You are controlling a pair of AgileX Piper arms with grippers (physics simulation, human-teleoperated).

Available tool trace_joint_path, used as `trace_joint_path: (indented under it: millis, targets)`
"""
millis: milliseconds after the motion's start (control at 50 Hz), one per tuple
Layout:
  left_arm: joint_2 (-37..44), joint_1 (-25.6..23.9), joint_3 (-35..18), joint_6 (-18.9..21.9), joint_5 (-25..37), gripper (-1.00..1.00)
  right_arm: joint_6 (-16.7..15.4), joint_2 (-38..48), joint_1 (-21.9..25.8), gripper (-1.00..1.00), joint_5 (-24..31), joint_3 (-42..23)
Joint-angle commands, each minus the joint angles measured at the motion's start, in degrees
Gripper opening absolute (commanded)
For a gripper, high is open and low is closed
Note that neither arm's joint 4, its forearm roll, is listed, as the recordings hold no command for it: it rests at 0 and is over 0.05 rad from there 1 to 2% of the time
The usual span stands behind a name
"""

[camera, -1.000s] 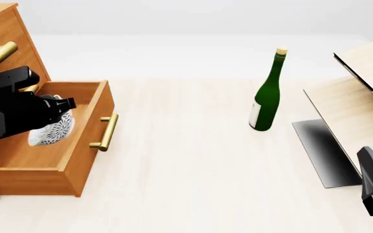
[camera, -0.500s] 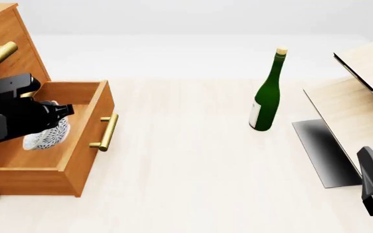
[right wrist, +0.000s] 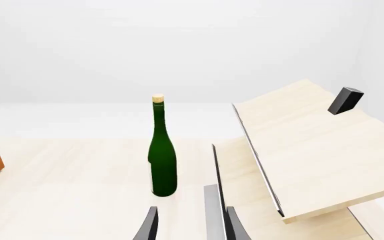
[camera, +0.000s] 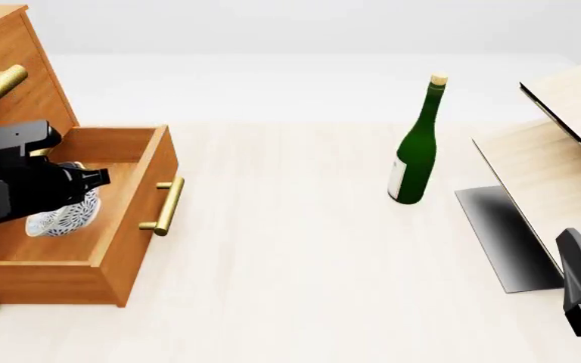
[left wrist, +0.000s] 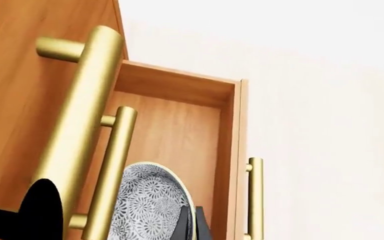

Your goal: Put the bowl in the bottom drawer of the cabinet.

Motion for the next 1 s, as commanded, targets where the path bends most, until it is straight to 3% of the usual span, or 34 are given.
trace_joint_path:
  millis: [20, 440, 1000]
  targets:
    - [1.8, 0.8, -0.4, 2.6, -0.6, -1.00, 0.0, 0.0, 0.0, 1.00, 0.0, 0.0]
    - [2.9, 3.4, -0.3, 7.4, -1.2, -1.00, 0.0, 0.0, 0.0, 1.00, 0.0, 0.0]
    - [1.0, 3.2, -0.2, 6.6, 0.1, -1.00, 0.0, 0.0, 0.0, 1.00, 0.0, 0.0]
